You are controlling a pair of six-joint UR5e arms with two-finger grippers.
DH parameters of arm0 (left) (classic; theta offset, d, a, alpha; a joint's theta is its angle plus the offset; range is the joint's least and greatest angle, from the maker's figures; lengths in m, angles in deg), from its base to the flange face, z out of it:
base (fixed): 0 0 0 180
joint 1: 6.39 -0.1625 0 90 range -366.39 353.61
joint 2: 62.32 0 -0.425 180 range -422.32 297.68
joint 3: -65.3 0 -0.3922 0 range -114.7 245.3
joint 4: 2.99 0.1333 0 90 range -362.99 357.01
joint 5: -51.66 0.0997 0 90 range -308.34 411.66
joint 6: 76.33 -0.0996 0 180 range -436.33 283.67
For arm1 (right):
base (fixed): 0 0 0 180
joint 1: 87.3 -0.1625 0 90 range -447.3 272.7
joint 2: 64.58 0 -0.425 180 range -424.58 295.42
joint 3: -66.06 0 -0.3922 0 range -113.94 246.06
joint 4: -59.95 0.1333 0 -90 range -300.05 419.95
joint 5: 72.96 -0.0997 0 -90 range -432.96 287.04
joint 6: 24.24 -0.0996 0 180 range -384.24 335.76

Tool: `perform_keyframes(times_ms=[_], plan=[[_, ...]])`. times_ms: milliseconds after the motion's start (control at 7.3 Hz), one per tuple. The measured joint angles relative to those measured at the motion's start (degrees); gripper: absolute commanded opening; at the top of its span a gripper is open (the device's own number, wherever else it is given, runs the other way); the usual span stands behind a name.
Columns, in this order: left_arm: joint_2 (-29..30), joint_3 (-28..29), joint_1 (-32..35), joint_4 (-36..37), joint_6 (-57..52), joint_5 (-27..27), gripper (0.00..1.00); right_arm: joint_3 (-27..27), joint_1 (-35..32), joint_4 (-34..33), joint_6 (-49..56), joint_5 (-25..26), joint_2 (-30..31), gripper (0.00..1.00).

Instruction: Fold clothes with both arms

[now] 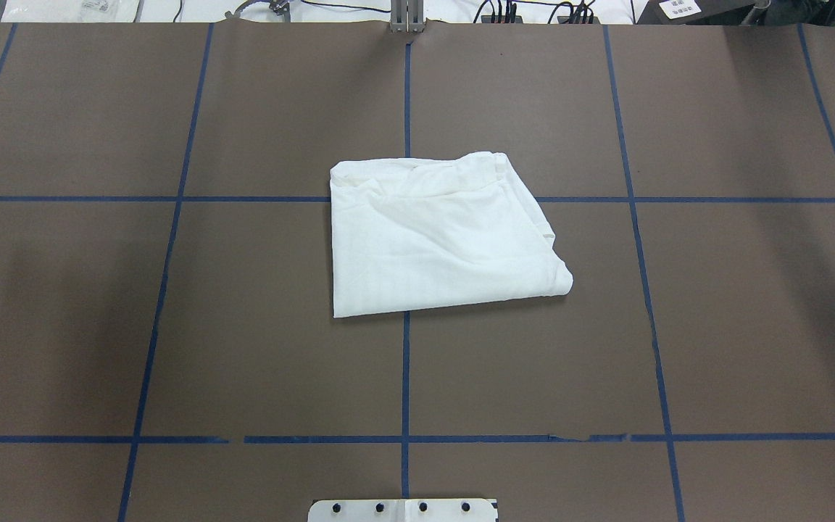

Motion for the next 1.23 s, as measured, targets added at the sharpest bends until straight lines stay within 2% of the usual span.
perform_keyframes(times_ms=[274,685,1096,1233], plan=[[-0.8,-1.4,0.2,-0.5,0.8,0.0,1.00,-0.5,0.2,0.1,-0.3,-0.2,0.1,1.00],[-5.4,-8.2,0.2,-0.2,1.3,-0.9,1.00,-1.3,0.4,0.2,-0.6,-0.4,-0.5,1.00],[-7.5,-11.4,0.3,-0.6,1.3,-6.7,0.99,-0.8,0.6,0.2,-0.9,-1.6,-0.5,1.00],[-8.2,-12.9,0.3,-0.7,1.2,-7.0,0.99,-0.7,0.6,0.3,-1.0,-1.7,-0.3,1.00]])
